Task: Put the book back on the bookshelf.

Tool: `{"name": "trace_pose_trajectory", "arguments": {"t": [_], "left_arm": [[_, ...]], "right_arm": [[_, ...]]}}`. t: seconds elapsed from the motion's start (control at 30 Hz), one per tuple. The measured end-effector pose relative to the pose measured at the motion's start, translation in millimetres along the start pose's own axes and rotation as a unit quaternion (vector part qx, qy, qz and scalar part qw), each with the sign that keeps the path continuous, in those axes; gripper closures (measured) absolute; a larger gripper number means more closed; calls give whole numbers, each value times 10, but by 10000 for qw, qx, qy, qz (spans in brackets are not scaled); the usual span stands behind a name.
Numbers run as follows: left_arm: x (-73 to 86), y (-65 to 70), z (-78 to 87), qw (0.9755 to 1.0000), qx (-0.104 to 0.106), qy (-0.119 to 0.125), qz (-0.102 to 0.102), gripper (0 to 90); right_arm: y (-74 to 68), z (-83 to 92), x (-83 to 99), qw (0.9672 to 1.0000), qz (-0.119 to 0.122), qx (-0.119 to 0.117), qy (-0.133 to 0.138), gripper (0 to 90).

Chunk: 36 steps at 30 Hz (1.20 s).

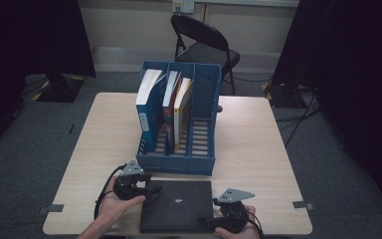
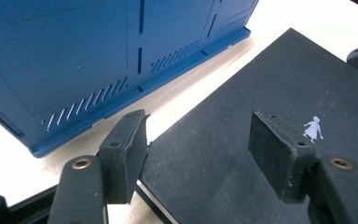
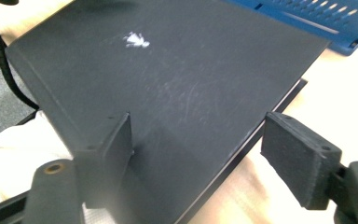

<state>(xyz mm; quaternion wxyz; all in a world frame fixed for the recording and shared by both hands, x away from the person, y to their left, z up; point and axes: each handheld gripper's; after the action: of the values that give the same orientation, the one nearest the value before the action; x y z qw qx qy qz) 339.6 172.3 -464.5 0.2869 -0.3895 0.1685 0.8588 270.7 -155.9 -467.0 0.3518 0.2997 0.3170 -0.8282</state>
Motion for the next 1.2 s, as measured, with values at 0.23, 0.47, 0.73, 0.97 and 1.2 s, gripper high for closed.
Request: {"name": "trace_pose_trajectory", "arguments": {"t": [0.23, 0.47, 0.73, 0.97, 1.2], "left_arm": [[-5, -81, -118, 9996, 248, -127, 110, 370], [2, -94, -74, 9994, 275, -205, 49, 396], [51, -80, 52, 9993, 232, -275, -143, 449], [49, -13, 19, 9991, 247, -301, -192, 332], [28, -39, -33, 9992, 281, -288, 14, 373]], "right_arm": [[-9, -11, 45, 9997, -98, -195, -57, 188], [10, -55, 24, 9992, -57, -364, -157, 167], [113, -147, -94, 9989, 23, -443, -146, 187], [120, -147, -104, 9991, 59, -407, -58, 204], [-10, -38, 32, 9988, 182, -437, -141, 193]]}}
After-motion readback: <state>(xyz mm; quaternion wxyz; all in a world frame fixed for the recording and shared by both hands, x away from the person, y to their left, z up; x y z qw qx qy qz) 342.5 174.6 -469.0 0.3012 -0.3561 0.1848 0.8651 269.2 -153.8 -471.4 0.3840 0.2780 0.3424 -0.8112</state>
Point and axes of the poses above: each handheld gripper's, and its own axes: z roughly backward along the jaws, x roughly out of its underside, y roughly to its right, and after that the axes turned 11 degrees about -x, right-handed
